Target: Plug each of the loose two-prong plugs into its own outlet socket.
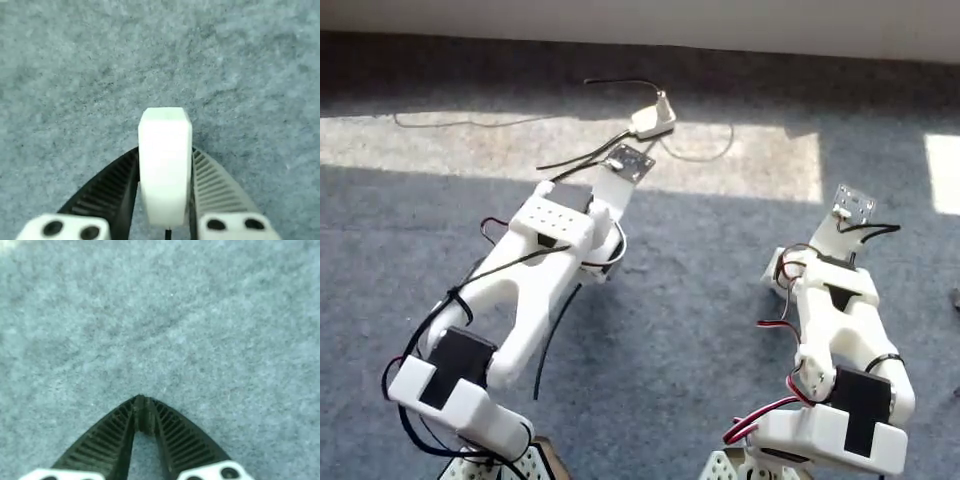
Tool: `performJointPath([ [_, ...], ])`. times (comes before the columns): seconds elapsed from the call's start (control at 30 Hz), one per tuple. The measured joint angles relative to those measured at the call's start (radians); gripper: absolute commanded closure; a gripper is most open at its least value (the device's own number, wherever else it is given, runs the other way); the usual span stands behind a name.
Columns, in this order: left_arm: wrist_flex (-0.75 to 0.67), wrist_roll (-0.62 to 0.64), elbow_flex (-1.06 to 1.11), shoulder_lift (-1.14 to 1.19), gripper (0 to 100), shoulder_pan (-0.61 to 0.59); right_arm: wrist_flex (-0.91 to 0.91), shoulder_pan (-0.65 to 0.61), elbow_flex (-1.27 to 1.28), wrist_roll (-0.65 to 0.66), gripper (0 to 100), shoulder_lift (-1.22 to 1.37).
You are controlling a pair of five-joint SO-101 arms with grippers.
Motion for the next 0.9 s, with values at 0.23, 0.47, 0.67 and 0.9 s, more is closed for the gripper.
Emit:
performJointPath([
  [0.23, -0.064, 0.000, 0.000, 0.098, 79, -0.068, 0.000, 0.000, 0.000, 0.000, 99.2, 0.000],
  [0.47, -0.092, 0.000, -0.002, 0.100, 79, -0.106, 0.000, 0.000, 0.000, 0.000, 99.2, 0.000],
  [0.67, -0.080, 0.017, -0.020, 0.100, 79, -0.129, 0.000, 0.000, 0.000, 0.000, 99.2, 0.000],
  [0.9, 0.049, 0.054, -0.049, 0.058, 79, -0.041, 0.000, 0.000, 0.000, 0.000, 99.2, 0.000],
])
